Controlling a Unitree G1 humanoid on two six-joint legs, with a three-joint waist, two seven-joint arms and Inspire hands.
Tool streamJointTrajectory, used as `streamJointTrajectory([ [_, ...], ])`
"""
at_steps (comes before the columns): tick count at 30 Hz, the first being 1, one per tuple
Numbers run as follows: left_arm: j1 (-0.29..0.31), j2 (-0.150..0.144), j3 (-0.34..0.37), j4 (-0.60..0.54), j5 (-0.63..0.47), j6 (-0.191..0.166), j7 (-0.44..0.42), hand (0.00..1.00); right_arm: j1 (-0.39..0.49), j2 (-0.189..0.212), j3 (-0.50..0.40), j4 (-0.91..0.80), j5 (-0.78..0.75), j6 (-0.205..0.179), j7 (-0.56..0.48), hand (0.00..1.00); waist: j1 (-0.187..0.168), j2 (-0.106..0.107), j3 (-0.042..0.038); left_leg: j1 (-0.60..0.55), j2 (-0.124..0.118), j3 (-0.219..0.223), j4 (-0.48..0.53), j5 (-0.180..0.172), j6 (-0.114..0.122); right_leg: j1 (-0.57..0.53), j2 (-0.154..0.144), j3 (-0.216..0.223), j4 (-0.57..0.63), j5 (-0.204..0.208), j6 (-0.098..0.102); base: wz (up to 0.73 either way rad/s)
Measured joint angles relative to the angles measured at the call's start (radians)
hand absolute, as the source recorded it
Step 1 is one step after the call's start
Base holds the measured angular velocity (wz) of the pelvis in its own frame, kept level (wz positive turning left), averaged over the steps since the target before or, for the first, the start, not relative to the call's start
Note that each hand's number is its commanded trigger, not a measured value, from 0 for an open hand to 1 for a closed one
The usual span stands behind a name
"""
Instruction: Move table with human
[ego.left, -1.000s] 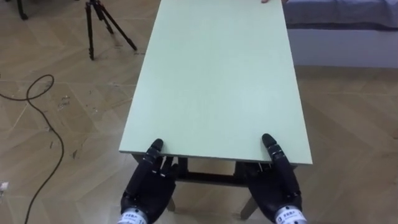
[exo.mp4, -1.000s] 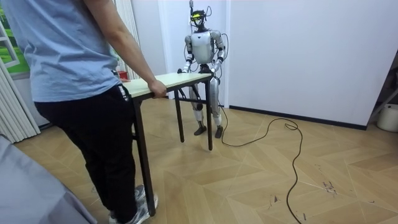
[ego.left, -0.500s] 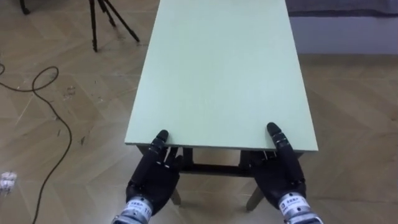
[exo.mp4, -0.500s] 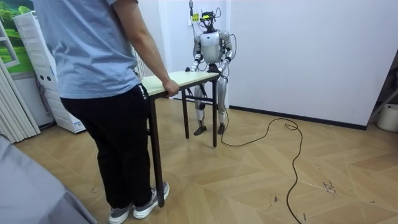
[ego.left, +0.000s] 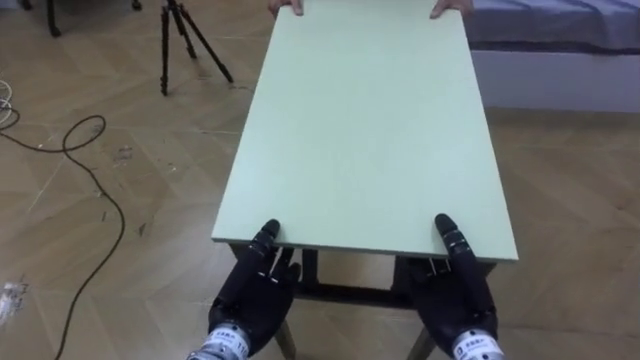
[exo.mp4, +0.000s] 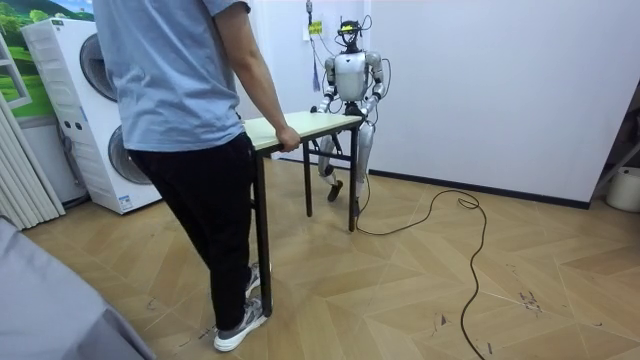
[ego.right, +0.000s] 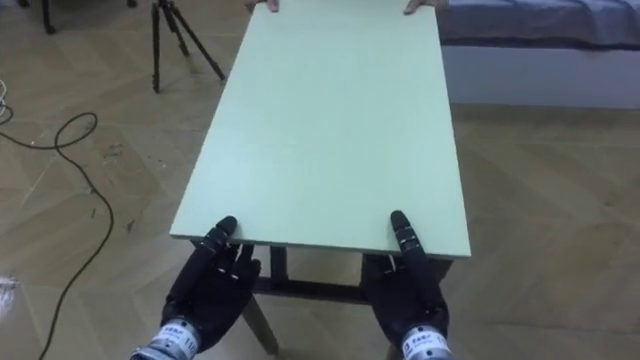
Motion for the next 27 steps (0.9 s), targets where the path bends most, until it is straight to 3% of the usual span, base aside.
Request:
streamJointTrajectory([
  [2,0.0,-0.003,0.013,-0.006,0.0,0.0,-0.001,1.0,-0.007,0.001,0.008,-0.001,0.001,-0.002,0.0,1.0,0.016,-0.007,0.0014,-0.045,-0.001,0.029,0.024,0.005,0.0,0.084,-0.011,0.001,-0.114,-0.032,0.003,-0.38],
  [3,0.0,-0.01,0.029,-0.011,-0.002,0.0,-0.001,1.0,-0.023,-0.004,0.018,-0.001,0.001,-0.002,0.0,1.0,0.032,-0.008,0.0023,-0.082,0.004,0.044,0.04,0.013,-0.005,0.12,-0.011,0.001,-0.217,-0.129,0.022,-0.45],
  [4,-0.002,-0.014,0.036,-0.022,-0.017,-0.007,-0.001,1.0,-0.038,-0.003,0.027,-0.001,0.005,-0.004,0.0,1.0,0.036,-0.015,0.0065,-0.113,0.007,0.044,0.044,0.032,-0.01,0.137,0.008,-0.002,-0.307,-0.19,0.023,-0.32],
  [6,-0.013,-0.005,0.038,-0.027,-0.022,-0.013,-0.001,1.0,-0.046,-0.001,0.036,-0.001,0.016,-0.01,0.0,1.0,0.055,-0.026,0.0071,-0.139,0.019,0.045,0.029,0.063,-0.022,0.165,0.036,0.005,-0.442,-0.23,0.018,-0.29],
  [7,-0.012,0.007,0.039,-0.038,-0.019,-0.017,-0.001,1.0,-0.051,-0.002,0.044,-0.001,0.025,-0.01,0.0,1.0,0.074,-0.031,0.0059,-0.153,0.036,0.044,0.017,0.084,-0.034,0.18,0.06,0.008,-0.531,-0.23,0.017,-0.47],
  [10,-0.011,0.038,0.038,-0.058,-0.018,-0.017,-0.002,1.0,-0.056,0.0,0.052,0.0,0.037,-0.009,-0.005,1.0,0.099,-0.053,0.0063,-0.174,0.056,0.037,-0.004,0.119,-0.051,0.209,0.093,0.006,-0.664,-0.222,0.004,-0.3],
  [16,-0.006,0.034,0.036,-0.059,0.011,-0.017,-0.011,1.0,-0.053,-0.004,0.054,0.005,0.044,-0.012,-0.011,1.0,0.104,-0.054,0.0066,-0.192,0.095,-0.001,-0.047,0.2,-0.078,0.218,0.158,-0.03,-0.751,-0.189,-0.057,0.04],
  [21,-0.005,0.037,0.036,-0.059,0.048,-0.017,-0.011,1.0,-0.037,0.003,0.055,0.008,0.051,-0.013,-0.011,1.0,0.101,-0.048,0.0055,-0.195,0.109,-0.041,-0.092,0.262,-0.093,0.217,0.194,-0.066,-0.764,-0.169,-0.087,0.21],
  [23,-0.003,0.04,0.034,-0.058,0.046,-0.017,-0.011,1.0,-0.034,0.004,0.057,0.011,0.055,-0.013,-0.01,1.0,0.083,-0.043,0.004,-0.197,0.11,-0.061,-0.108,0.286,-0.098,0.218,0.205,-0.088,-0.765,-0.165,-0.095,0.32],
  [27,0.01,0.04,0.025,-0.055,0.058,-0.017,-0.011,1.0,-0.032,-0.001,0.058,0.035,0.068,-0.015,0.003,1.0,0.085,-0.011,0.0004,-0.2,0.127,-0.102,-0.142,0.35,-0.117,0.213,0.241,-0.115,-0.765,-0.15,-0.124,0.2],
])
